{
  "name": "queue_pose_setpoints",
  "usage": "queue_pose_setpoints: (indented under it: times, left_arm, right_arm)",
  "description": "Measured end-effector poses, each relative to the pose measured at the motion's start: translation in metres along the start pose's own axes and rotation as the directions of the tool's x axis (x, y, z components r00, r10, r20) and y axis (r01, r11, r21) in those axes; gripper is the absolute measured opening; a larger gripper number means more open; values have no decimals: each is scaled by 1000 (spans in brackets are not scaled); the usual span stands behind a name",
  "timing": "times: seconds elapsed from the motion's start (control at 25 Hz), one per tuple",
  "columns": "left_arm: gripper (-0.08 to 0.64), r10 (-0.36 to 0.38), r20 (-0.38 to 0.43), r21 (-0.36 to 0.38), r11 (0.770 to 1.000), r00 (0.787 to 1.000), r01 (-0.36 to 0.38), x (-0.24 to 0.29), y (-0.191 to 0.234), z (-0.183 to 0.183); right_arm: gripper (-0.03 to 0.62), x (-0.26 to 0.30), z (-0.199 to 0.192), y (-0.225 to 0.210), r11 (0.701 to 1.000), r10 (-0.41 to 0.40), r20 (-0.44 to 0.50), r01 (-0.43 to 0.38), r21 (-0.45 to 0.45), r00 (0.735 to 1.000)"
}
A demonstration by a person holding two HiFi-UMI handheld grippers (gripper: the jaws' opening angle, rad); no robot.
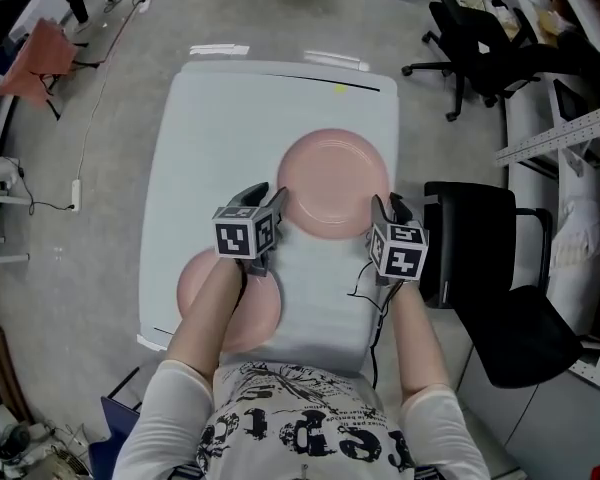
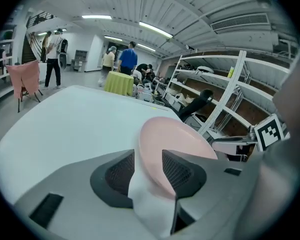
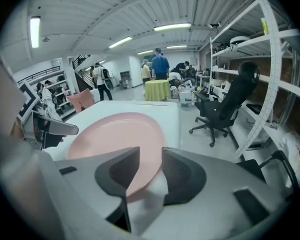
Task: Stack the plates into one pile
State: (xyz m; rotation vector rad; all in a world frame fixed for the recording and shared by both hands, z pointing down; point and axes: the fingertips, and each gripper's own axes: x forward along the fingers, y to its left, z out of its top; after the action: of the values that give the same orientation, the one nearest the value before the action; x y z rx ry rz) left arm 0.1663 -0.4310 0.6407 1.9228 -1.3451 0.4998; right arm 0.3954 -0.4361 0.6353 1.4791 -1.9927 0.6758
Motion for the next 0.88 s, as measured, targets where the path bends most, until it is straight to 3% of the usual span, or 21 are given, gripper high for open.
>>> queue_pose_setpoints:
  times: [0.28,0.4,0.52,0.88]
  left_arm:
    - [172,3,-66,-19,1000,998,-4,27,9,-6]
    - [137,-5,-91,-10,1000,996,4,34,9,-10]
    - [95,-11,-96,-3,1000,995,11,38,5,-11]
    - [92,-45,-92,4,999,995,46,23,-7,-8]
  right_arm:
    - [144,24,-9,-19,999,-29,-46,31,27,999]
    - [106,28,-12,-22,999,-38,-54,39,31,998]
    - [78,29,-12,-21,999,-27,-55,29,32,998]
    - [71,14,-16,-21,997,-22,-73,28,70,997]
